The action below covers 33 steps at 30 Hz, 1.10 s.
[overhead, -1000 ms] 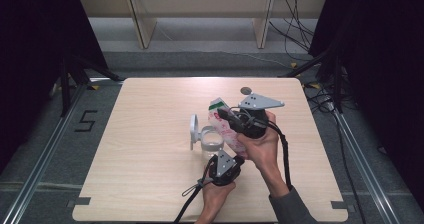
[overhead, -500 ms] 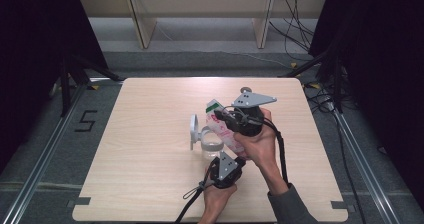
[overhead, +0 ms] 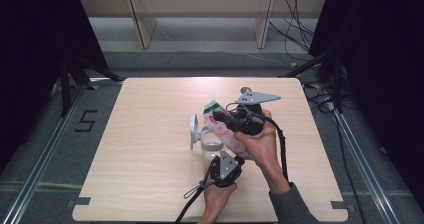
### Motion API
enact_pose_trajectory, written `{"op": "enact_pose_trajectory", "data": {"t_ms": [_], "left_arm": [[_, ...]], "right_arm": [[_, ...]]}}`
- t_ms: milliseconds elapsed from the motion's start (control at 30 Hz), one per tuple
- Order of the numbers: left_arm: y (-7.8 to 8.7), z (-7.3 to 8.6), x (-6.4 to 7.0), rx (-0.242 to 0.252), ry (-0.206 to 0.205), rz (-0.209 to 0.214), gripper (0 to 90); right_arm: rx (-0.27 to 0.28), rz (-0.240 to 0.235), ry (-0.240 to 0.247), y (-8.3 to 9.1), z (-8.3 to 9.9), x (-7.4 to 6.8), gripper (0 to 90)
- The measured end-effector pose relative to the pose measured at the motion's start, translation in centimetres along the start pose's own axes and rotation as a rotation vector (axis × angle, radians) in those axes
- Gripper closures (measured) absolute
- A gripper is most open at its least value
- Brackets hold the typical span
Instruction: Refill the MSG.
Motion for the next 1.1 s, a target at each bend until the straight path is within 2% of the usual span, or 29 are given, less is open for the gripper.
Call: {"op": "enact_pose_trajectory", "data": {"t_ms": [33, 100, 167, 200, 267, 300, 367, 400, 433, 500, 633, 700, 767, 800, 833, 867, 933, 1067, 1100], "left_arm": [[-0.1, 0.0, 0.1, -0.002, -0.001, 0.002, 84.1], [-0.4, 0.0, 0.3, -0.007, -0.004, 0.010, 84.1], [-0.4, 0.1, 0.4, -0.017, -0.006, 0.005, 84.1], [-0.5, 0.0, 0.3, -0.011, -0.007, 0.000, 84.1], [-0.6, 0.0, 0.3, -0.011, -0.011, 0.002, 84.1], [-0.6, -0.1, 0.2, -0.010, -0.010, -0.017, 84.1], [-0.6, -0.1, 0.1, -0.014, -0.014, -0.024, 84.1], [-0.7, -0.2, 0.0, -0.016, -0.010, -0.008, 84.2], [-0.8, -0.2, 0.0, -0.012, 0.003, -0.007, 84.2], [-0.7, -0.1, 0.0, -0.018, -0.003, -0.013, 84.2], [-0.6, -0.1, 0.3, -0.007, 0.010, 0.003, 84.2], [-0.4, 0.0, 0.4, -0.011, 0.009, -0.001, 84.2], [-0.4, 0.0, 0.6, -0.011, -0.003, -0.007, 84.2], [-0.5, 0.1, 0.8, -0.004, -0.002, -0.006, 84.2], [-0.6, 0.1, 0.9, -0.007, 0.002, 0.009, 84.2], [-0.6, 0.1, 0.9, -0.010, 0.014, 0.003, 84.2], [-0.6, 0.1, 0.9, -0.012, 0.014, 0.008, 84.2], [-0.6, 0.1, 1.2, -0.009, 0.019, 0.021, 84.5], [-0.6, 0.1, 1.3, -0.001, 0.022, 0.021, 84.5]], "right_arm": [[0.014, -0.003, 0.021, 0.0, 0.0, 0.4, 90.0], [0.005, 0.000, 0.023, 0.0, 0.2, 0.5, 90.0], [0.012, 0.006, 0.003, 0.0, 0.3, 0.7, 90.0], [0.011, 0.005, -0.029, 0.0, 0.4, 0.5, 90.0], [0.028, 0.001, -0.023, -0.1, 0.3, 0.5, 90.0], [0.027, 0.018, -0.042, -0.2, 0.4, 0.4, 90.0], [0.031, -0.011, -0.051, -0.3, 0.3, 0.2, 90.0], [0.038, -0.004, -0.035, -0.5, 0.3, 0.3, 90.0], [0.034, 0.000, -0.038, -0.5, 0.3, 0.2, 90.0], [0.034, 0.007, -0.039, -0.6, 0.4, 0.2, 90.0], [0.042, 0.050, 0.010, -0.8, 0.4, 0.4, 90.0], [0.046, 0.054, 0.005, -0.8, 0.4, 0.5, 90.0], [0.039, 0.046, -0.013, -1.0, 0.5, 0.4, 90.0], [0.021, 0.053, 0.012, -1.3, 0.6, 0.3, 90.0], [0.011, 0.062, 0.021, -1.3, 0.6, 0.3, 90.0], [0.008, 0.064, 0.014, -1.4, 0.7, 0.2, 90.0], [0.005, 0.072, 0.046, -1.6, 0.7, 0.3, 90.0], [-0.025, 0.062, 0.049, -1.9, 0.7, 0.1, 90.0], [-0.033, 0.057, 0.062, -2.0, 0.8, 0.0, 90.0]]}}
Point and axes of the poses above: each handheld gripper's, and its own axes: y roughly backward along the jaws, z roughly out of its underside, x roughly to its right, the point moved 6 cm from there along -y, roughly forward along the jaws, and after that the axes turned 6 degrees about y, right-handed, at the moved point
